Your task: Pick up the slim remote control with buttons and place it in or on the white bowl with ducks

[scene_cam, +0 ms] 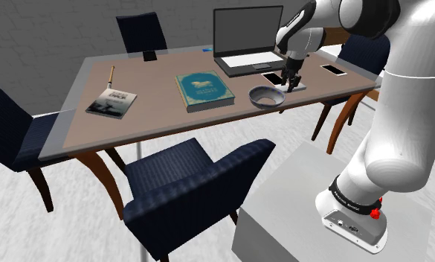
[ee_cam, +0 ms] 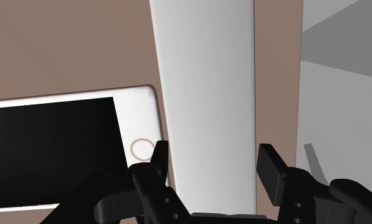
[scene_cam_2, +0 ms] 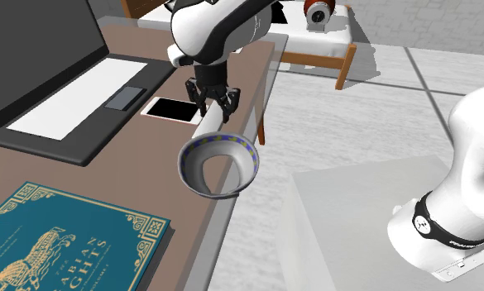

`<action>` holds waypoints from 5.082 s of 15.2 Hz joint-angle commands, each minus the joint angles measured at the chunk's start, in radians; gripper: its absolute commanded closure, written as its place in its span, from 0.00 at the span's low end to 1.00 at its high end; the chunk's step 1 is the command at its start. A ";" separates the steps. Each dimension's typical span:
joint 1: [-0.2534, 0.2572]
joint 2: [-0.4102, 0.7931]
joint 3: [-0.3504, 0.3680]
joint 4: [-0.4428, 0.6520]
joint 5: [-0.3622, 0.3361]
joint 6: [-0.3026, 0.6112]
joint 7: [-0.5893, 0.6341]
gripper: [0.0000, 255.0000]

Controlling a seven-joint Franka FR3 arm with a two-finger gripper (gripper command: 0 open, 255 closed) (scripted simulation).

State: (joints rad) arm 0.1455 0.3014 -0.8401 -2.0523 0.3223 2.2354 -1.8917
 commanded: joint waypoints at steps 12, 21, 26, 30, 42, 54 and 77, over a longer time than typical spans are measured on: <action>0.029 -0.063 -0.032 0.033 -0.067 -0.073 0.047 1.00; 0.054 -0.133 -0.057 0.094 -0.140 -0.174 0.098 1.00; 0.064 -0.164 -0.064 0.135 -0.171 -0.234 0.120 1.00; 0.092 -0.212 -0.062 0.126 -0.214 -0.252 0.169 1.00; 0.227 -0.524 0.138 -0.112 -0.452 -0.232 0.610 1.00; 0.242 -0.481 0.140 -0.231 -0.430 -0.079 0.628 1.00; 0.238 -0.518 0.153 -0.190 -0.450 -0.151 0.643 0.00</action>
State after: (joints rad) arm 0.3838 -0.2058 -0.6927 -2.2487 -0.1212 2.1017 -1.2565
